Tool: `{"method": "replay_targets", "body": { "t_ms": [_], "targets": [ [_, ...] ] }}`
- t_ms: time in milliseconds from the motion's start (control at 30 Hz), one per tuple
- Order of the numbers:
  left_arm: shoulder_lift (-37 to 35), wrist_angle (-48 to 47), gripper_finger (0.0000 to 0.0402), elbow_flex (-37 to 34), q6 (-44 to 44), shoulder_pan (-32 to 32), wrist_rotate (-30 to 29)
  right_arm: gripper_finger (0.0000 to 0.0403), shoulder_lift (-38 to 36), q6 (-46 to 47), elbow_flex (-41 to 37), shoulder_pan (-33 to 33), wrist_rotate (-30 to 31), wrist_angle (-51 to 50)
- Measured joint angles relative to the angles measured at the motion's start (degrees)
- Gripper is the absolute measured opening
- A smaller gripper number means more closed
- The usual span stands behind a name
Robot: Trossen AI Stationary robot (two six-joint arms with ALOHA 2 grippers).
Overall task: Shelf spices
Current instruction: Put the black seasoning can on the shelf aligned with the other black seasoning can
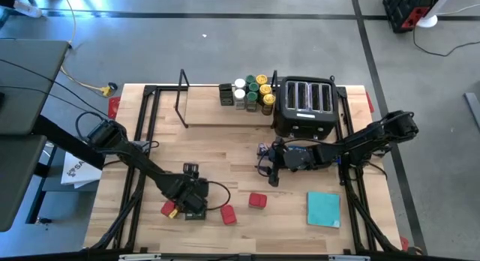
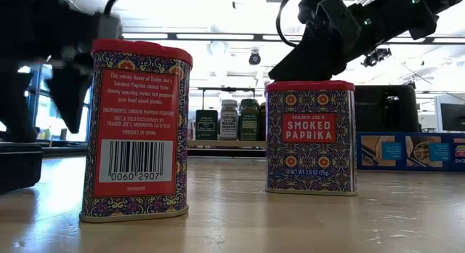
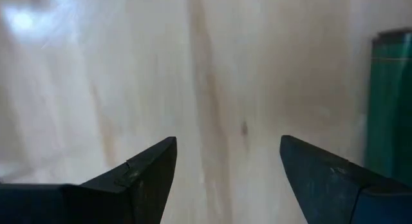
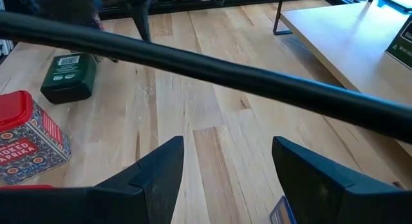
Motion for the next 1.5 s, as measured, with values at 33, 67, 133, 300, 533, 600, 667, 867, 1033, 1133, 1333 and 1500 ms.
{"method": "replay_targets", "body": {
  "t_ms": [33,67,133,300,533,600,667,867,1033,1133,1333,1500],
  "targets": [
    [-0.3,-0.9,0.0271,0.9,-1.0,0.0,-0.4,0.0231,0.0,0.0,0.0,0.0,0.0,0.0],
    [-0.8,-1.4,0.0271,2.1,-2.0,-0.4,-0.9,0.0231,0.0,0.0,0.0,0.0,0.0,0.0],
    [-1.6,-2.7,0.0271,4.5,-3.2,-2.0,-1.5,0.0231,0.0,0.0,0.0,0.0,0.0,0.0],
    [-1.5,-1.3,0.0271,9.7,-6.6,-6.9,-2.1,0.0231,0.0,0.0,0.0,0.0,0.0,0.0],
    [1.5,2.7,0.0271,9.7,-26.2,-10.0,3.3,0.0231,0.0,0.4,0.0,0.0,0.0,0.0],
    [3.2,2.6,0.0271,9.6,-29.5,-10.1,4.0,0.0231,0.0,0.0,0.0,0.0,0.1,0.1],
    [4.7,3.0,0.0271,9.6,-30.9,-10.1,5.2,0.0231,0.0,-0.3,0.0,0.0,0.1,0.1],
    [8.7,5.2,0.0271,9.9,-27.3,-9.9,5.1,0.0231,0.0,-0.6,0.0,0.0,0.1,0.0],
    [9.3,3.0,0.0271,9.7,-21.5,-9.5,-1.1,0.0231,0.6,-0.5,0.0,0.0,0.1,-0.1],
    [9.4,-0.3,0.0271,9.6,-16.7,-8.6,-2.6,0.0231,0.8,-0.1,0.0,0.0,0.1,-0.6],
    [9.2,-5.8,0.0271,8.4,-7.7,-4.8,-6.8,0.0231,0.8,0.9,0.0,0.0,0.1,-0.8],
    [9.0,-3.1,0.0271,4.5,-1.0,-1.5,-7.5,0.0231,0.8,0.9,0.0,0.0,0.1,-0.9]
  ]
}}
